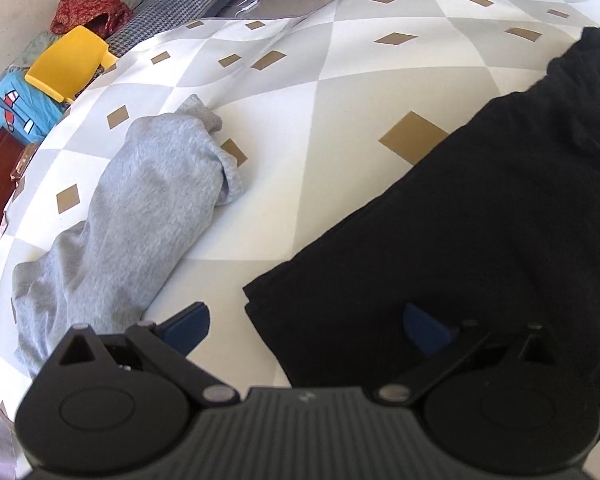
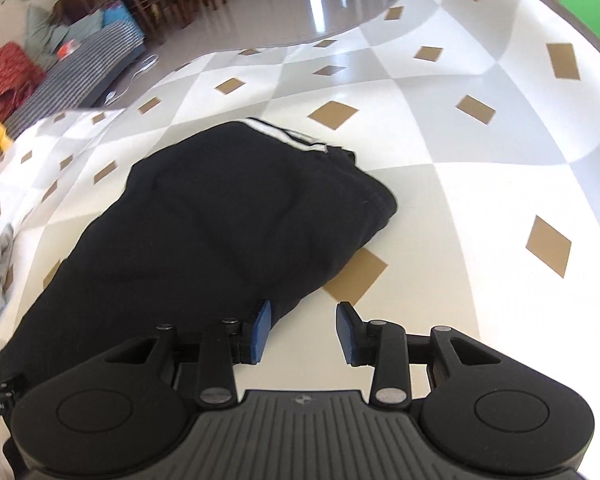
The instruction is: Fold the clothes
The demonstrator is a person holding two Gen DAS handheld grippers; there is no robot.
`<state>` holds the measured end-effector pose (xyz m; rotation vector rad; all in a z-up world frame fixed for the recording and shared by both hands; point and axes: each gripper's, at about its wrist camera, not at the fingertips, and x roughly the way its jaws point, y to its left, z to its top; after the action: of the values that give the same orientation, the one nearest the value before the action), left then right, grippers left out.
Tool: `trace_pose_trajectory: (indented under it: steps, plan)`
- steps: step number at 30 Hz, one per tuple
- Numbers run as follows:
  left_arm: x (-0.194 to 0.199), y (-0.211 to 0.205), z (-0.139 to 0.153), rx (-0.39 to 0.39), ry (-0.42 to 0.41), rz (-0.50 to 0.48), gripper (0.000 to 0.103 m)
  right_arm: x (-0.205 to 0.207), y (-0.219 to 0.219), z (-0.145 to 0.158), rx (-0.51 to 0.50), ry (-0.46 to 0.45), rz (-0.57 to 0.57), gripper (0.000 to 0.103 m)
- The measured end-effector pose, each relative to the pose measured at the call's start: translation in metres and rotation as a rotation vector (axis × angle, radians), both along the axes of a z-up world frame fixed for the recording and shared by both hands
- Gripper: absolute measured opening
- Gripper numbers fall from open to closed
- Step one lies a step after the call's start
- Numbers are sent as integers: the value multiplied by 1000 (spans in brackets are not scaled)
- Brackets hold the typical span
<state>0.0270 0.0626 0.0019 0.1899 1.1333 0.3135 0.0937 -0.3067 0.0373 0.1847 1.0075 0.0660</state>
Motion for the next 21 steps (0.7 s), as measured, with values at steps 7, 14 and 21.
trace_pose_trajectory:
  steps: [7, 14, 21]
  plan:
    - [5, 24, -3, -153, -46, 165, 103, 25, -33, -14, 137, 22, -216, 37]
    - [6, 27, -5, -179, -65, 176, 103, 42, -29, -19, 153, -17, -246, 38]
    - [11, 21, -5, -148, -75, 149, 103, 44, -12, -23, 73, -54, -212, 36]
